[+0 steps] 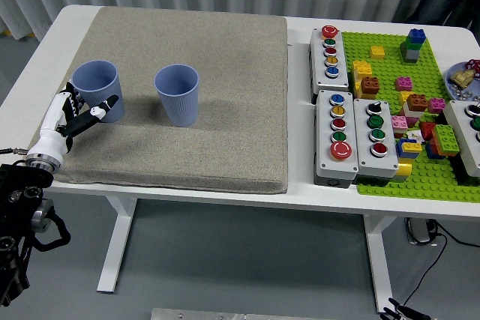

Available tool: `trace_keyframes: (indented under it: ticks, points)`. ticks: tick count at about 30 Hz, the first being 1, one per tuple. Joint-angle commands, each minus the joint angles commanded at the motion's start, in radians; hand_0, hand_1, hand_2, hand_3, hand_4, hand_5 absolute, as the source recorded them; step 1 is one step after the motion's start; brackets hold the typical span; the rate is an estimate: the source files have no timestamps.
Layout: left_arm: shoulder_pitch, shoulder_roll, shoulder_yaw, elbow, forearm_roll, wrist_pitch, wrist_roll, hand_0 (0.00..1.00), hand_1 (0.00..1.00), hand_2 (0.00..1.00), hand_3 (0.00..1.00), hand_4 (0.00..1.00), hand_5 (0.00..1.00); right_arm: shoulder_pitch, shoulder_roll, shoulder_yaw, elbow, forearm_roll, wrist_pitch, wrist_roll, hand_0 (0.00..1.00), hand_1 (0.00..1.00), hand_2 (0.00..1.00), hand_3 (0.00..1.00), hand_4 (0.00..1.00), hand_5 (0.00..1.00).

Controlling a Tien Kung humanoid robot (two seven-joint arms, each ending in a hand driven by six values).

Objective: Pick cup pour cup place

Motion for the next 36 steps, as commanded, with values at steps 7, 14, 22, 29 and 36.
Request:
trace_keyframes:
  ticks: [7,14,22,29,36]
  points:
    - [-0.006,0.000,0.004,0.011,0.022,0.008,-0.006,0.943,0.940,0.998,0.998,0.919,0.361,0.001,0.001,0.001,0.000,-0.001,0.002,-0.001,0.761,0.695,0.734,0.618,0.221,0.194]
    - [-0.011,-0.006,0.009,0.021,0.042,0.014,-0.004,0.941,0.940,0.998,0.998,0.919,0.363,0.000,0.001,0.003,0.000,-0.004,0.003,-0.002,0.761,0.696,0.734,0.618,0.222,0.194]
    - [-0.028,-0.013,0.016,0.024,0.040,0.017,-0.003,0.936,0.933,0.998,0.998,0.918,0.362,0.004,0.000,0.007,0.000,-0.007,0.005,-0.002,0.761,0.696,0.734,0.619,0.223,0.194]
    - [-0.032,-0.016,0.011,0.029,0.039,0.058,-0.003,0.839,0.857,0.998,0.998,0.900,0.348,0.005,-0.001,0.006,0.000,-0.004,0.007,-0.001,0.761,0.696,0.734,0.618,0.223,0.194]
    - [-0.030,-0.016,0.007,0.034,0.047,0.069,0.004,0.830,0.844,0.998,0.998,0.894,0.339,0.006,-0.001,0.011,0.000,-0.009,0.008,-0.003,0.761,0.696,0.735,0.619,0.224,0.194]
